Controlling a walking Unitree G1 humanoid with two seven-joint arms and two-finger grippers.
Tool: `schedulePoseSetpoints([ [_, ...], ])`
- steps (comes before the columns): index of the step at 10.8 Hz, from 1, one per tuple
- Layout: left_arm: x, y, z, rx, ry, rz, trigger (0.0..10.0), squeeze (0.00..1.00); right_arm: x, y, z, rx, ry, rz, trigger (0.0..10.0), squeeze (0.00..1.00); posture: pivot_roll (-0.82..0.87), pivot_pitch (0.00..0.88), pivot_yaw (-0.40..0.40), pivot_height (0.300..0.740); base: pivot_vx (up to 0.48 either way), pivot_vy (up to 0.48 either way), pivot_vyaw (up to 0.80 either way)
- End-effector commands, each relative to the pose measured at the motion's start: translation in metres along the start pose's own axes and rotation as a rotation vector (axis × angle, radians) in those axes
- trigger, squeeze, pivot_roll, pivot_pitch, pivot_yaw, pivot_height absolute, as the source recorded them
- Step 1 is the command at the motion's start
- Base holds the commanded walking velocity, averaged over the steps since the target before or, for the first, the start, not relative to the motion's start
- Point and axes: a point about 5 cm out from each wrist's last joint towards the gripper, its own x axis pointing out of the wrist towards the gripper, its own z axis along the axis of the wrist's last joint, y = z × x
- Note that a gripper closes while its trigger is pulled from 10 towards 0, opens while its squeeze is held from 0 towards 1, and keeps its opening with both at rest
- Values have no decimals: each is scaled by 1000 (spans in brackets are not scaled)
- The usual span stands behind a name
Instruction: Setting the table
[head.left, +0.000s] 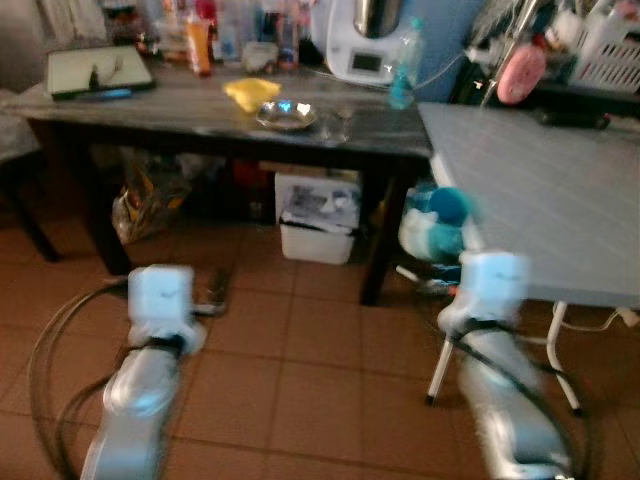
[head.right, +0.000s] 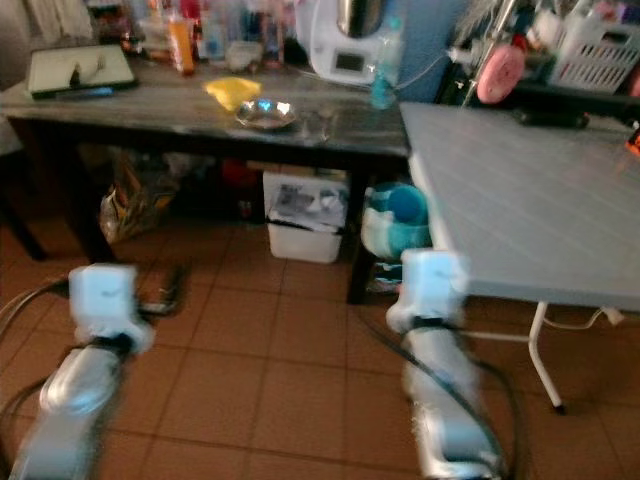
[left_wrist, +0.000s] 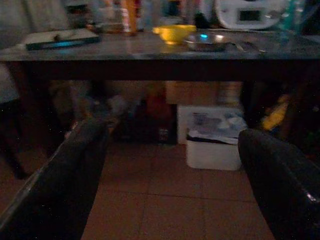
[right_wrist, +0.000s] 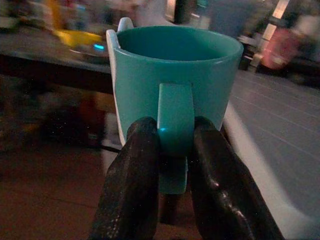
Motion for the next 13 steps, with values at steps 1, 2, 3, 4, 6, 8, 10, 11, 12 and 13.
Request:
schedulePoseSetpoints([
  [1, 1, -9, 1, -1, -4, -24, 10000, 0, 0, -12, 6, -25, -29, -40, 10000, 0, 152, 14, -52, 740, 0, 480, 0],
  [2, 1, -9, 3, -2, -23, -19, 10000, 0, 0, -14, 6, -35, -29, -48, 10000, 0, 152, 15, -54, 740, 0, 0, 0],
  [3, 1, -10, 4, 5, -33, -35, 10000, 0, 0, -14, 6, -34, -30, -48, 10000, 0, 152, 14, -55, 740, 0, 0, 0],
  [4, 0, -11, 7, -12, -48, -64, 10000, 0, 1, -14, 6, -36, -30, -47, 10000, 0, 154, 15, -56, 740, 0, 0, 0],
  [6, 0, -14, 8, -33, -55, -88, 10000, 0, 2, -13, 6, -39, -33, -43, 10000, 0, 155, 12, -57, 740, 0, 0, 0],
  [8, 0, -14, 9, -50, -69, -107, 10000, 0, 3, -12, 7, -42, -36, -40, 10000, 0, 154, 7, -57, 740, 0, 0, 0],
  [10, 0, -15, 10, -56, -74, -115, 10000, 0, 4, -12, 7, -48, -40, -38, 10000, 0, 154, 5, -56, 740, 0, 0, 0],
  [11, 0, -16, 10, -58, -73, -120, 10000, 0, 5, -12, 7, -49, -43, -37, 10000, 0, 155, 0, -54, 740, 270, 0, 0],
  [12, 0, -16, 10, -59, -72, -122, 10000, 0, 5, -11, 8, -49, -45, -35, 10000, 0, 154, 0, -54, 740, 274, 0, 0],
  [13, 0, -17, 9, -62, -72, -125, 10000, 0, 4, -11, 8, -50, -46, -34, 10000, 0, 154, 0, -54, 740, 296, 0, 0],
])
